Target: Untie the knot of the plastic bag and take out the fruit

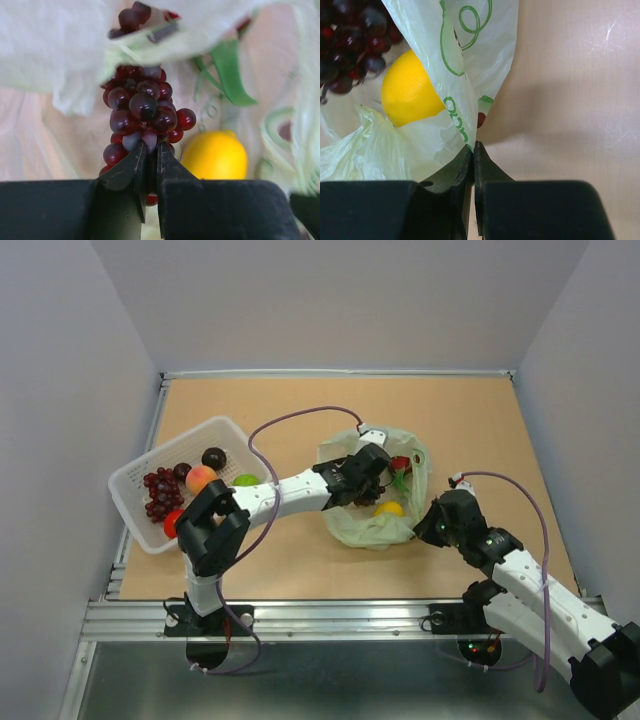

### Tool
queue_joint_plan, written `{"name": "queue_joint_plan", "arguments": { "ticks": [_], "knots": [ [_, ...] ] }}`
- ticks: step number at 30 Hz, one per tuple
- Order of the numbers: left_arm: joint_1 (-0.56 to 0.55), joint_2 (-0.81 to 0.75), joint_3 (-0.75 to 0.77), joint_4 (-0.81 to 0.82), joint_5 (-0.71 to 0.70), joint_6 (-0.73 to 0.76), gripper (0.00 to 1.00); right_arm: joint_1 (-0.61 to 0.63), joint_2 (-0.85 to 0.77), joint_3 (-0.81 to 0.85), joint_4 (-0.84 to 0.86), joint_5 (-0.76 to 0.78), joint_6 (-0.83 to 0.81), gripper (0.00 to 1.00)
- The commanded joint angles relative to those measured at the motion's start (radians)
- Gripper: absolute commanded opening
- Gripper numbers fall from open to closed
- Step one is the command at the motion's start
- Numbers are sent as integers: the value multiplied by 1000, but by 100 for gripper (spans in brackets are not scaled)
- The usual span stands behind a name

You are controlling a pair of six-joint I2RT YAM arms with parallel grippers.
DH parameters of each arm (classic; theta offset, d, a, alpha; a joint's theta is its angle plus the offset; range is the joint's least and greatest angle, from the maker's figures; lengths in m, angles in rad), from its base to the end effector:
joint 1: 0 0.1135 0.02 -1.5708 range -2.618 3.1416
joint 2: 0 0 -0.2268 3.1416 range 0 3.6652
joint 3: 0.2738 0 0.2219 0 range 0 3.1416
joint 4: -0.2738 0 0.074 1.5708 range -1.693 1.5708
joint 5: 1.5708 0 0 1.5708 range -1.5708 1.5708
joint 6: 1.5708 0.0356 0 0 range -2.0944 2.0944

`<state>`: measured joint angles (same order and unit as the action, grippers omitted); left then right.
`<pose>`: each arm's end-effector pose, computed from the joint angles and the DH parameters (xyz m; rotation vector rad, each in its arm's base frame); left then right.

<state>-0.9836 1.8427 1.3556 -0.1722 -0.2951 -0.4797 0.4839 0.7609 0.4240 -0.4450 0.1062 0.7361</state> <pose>0.2209 -0.3133 0.2188 0.3994 2.2043 -0.4846 0.1388 0.0687 0.1788 0.3540 2.3708 0.4671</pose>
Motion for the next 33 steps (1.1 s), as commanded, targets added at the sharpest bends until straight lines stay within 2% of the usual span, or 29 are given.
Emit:
{"name": "queue_joint_plan", "arguments": {
  "ticks": [1, 10, 17, 23, 26, 33],
  "knots": [
    [-18, -138, -33, -58, 75, 23, 0, -4, -5, 41, 22, 47, -4, 9],
    [-20, -302, -18, -121, 165, 91, 0, -4, 2, 41, 26, 58, 0, 9],
    [9, -445, 66, -208, 131, 121, 0, -4, -11, 33, 26, 64, 8, 9],
    [154, -597, 138, -220, 169, 118, 0, -2, -15, 29, 28, 58, 8, 9],
    [236, -651, 223, -246, 168, 134, 0, -4, -17, 29, 28, 58, 9, 9],
    [417, -677, 235, -372, -82, 177, 0, -4, -8, 32, 26, 55, 6, 9]
  ]
}}
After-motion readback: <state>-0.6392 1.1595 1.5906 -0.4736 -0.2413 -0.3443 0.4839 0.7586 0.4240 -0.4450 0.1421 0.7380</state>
